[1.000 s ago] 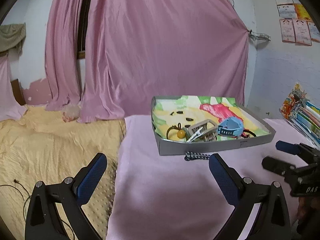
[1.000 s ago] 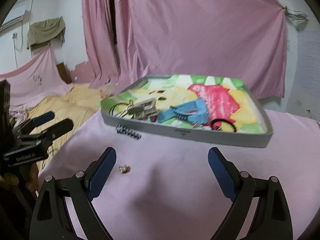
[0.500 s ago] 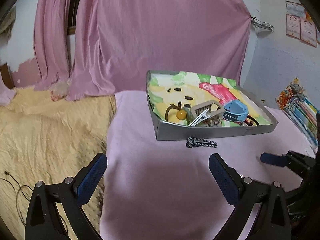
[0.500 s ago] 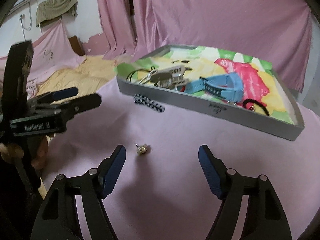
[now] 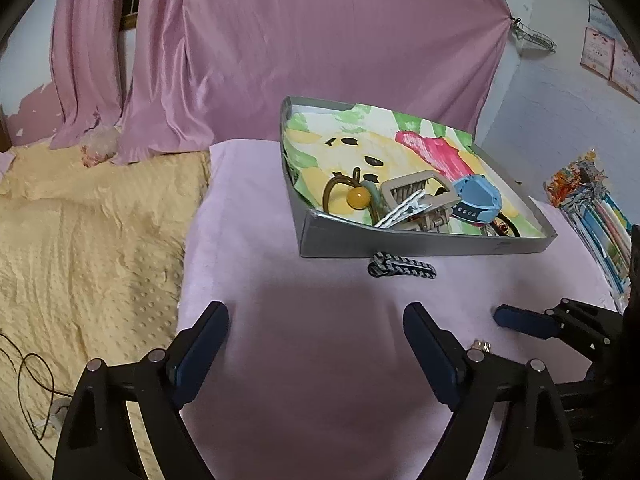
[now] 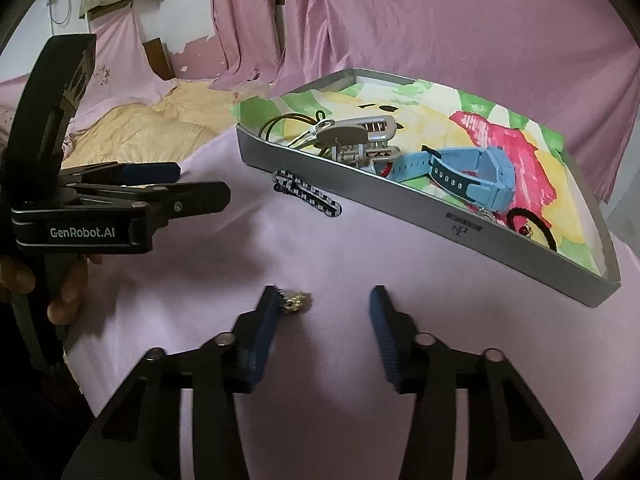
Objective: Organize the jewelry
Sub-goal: 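Grasp the gold earring with the right tool while the left tool grasps the beaded clip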
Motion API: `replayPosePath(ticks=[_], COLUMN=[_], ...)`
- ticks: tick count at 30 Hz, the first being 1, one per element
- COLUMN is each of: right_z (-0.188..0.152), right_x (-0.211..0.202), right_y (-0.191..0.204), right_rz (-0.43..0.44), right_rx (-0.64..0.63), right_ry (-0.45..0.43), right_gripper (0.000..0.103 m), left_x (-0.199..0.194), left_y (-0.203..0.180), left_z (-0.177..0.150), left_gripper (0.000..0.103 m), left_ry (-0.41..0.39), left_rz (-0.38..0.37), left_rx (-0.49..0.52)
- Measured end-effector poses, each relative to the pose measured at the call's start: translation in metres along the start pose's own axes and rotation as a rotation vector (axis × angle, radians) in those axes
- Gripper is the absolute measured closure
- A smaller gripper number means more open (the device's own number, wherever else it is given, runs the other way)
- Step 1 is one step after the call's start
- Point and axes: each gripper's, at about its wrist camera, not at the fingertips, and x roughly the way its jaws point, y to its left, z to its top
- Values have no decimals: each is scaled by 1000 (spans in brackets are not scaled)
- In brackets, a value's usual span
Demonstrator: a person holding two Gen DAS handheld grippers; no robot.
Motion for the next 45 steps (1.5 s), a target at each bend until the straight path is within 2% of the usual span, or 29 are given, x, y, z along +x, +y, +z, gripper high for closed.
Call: replayPosePath(ticks=[6,10,15,17,21,23,27,29,33,38,45], right_z=[2,5,5,5,5,4,3,3,3,1,-1], right_x=[1,3,4,4,4,4,4,4,4,2,1], right_y=[-8,-16,-26,-31,-42,-47,-49,-50,-52,-61,-64], right_rz=[6,2,-4,-12,-19,-16,1,10,18,16,18], right_rx=[19,31,41,47,64,72,71,71,71,92,104], right_ry=[-8,-3,0,1,1,0,-1,-2,-4,-4,-6], right_gripper=[78,91,91,91,91,91,91,91,91,91,91], left_x=[7,11,19,20,23,24,27,28,31,35,35], left_y=[-9,-15,-21,-22,-23,-23,-25,-25,-27,-30,-35], left_z=[5,9,14,16,18,19,21,22,24,25,24], left_gripper=[17,19,28,36,46,52,57,64,67,80,86], left_ry=[28,36,43,38,37,38,40,44,48,55,60], left_rz=[-31,-37,-41,-44,-45,-49,-58,-63,-74,-68,-71], left_rx=[11,14,5,-1,-23,-35,-64,-81,-109,-126,-125])
